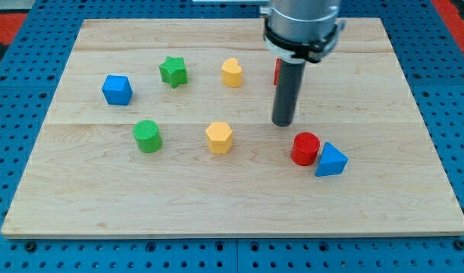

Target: Push the yellow hexagon towards red circle

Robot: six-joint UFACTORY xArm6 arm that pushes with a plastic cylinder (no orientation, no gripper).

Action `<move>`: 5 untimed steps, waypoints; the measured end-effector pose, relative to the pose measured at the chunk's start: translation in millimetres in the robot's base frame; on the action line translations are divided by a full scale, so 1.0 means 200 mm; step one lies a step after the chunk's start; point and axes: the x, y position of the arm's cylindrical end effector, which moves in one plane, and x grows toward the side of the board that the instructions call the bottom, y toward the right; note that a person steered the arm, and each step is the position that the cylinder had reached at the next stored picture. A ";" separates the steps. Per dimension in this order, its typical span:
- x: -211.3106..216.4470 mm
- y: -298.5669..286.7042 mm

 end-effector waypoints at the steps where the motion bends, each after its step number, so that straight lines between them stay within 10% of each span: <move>1: -0.03 -0.26; 5: 0.16 -0.53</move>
